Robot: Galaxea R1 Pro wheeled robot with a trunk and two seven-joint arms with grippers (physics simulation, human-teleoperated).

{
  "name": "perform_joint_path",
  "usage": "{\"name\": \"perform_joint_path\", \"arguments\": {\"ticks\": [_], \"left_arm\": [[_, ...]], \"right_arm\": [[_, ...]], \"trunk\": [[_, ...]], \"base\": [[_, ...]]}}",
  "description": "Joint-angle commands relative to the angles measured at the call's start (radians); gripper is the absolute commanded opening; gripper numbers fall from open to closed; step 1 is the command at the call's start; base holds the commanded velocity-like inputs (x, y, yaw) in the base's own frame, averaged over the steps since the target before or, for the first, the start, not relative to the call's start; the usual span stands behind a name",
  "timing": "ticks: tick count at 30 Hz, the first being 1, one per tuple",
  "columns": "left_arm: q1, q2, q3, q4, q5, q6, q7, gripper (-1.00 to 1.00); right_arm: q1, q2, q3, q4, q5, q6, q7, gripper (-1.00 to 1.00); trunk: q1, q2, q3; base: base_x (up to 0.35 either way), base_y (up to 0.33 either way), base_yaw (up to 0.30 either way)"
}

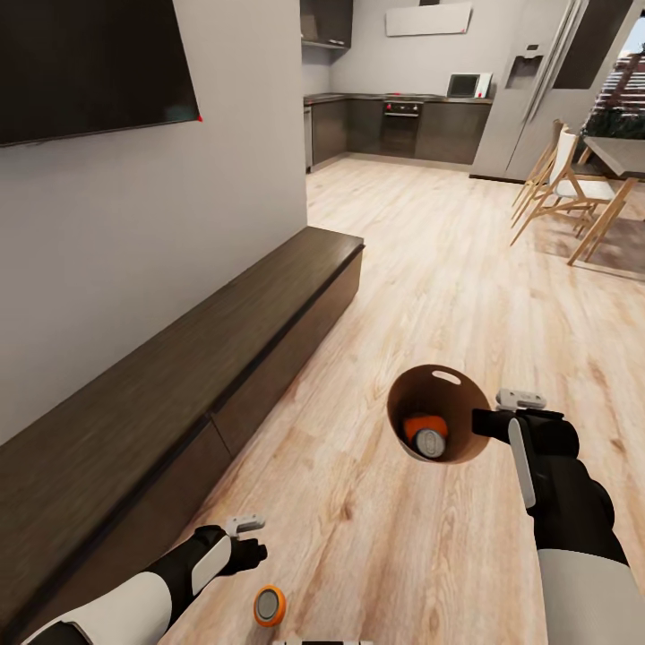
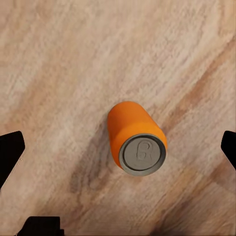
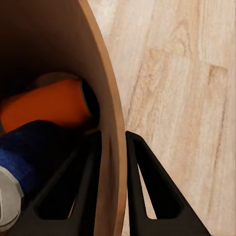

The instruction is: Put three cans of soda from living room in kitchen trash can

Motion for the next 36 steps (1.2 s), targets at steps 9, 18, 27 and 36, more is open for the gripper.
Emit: {"name": "perform_joint_path", "arguments": {"ticks": [9, 18, 27, 36], "left_arm": [[0.0, 0.0, -0.002, 0.001, -0.002, -0.022, -0.001, 1.0], [0.0, -0.001, -0.002, 0.002, -0.002, -0.026, 0.0, 1.0], [0.0, -0.001, -0.002, 0.002, -0.002, -0.027, 0.0, 1.0], [0.0, -0.001, -0.002, 0.002, -0.002, -0.027, 0.0, 1.0]], "right_arm": [[0.0, 0.0, 0.0, 0.0, -0.006, 0.0, 0.005, -1.0], [0.0, 0.0, 0.0, -0.001, -0.006, 0.0, 0.005, -1.0], [0.0, 0.0, 0.0, -0.001, -0.006, 0.0, 0.005, -1.0], [0.0, 0.0, 0.0, -0.001, -0.006, 0.0, 0.005, -1.0]], "trunk": [[0.0, 0.0, 0.0], [0.0, 0.0, 0.0], [0.0, 0.0, 0.0], [0.0, 0.0, 0.0]], "base": [[0.0, -0.046, 0.0], [0.0, -0.028, 0.0], [-0.002, -0.01, 0.0], [-0.004, -0.005, 0.0]]}}
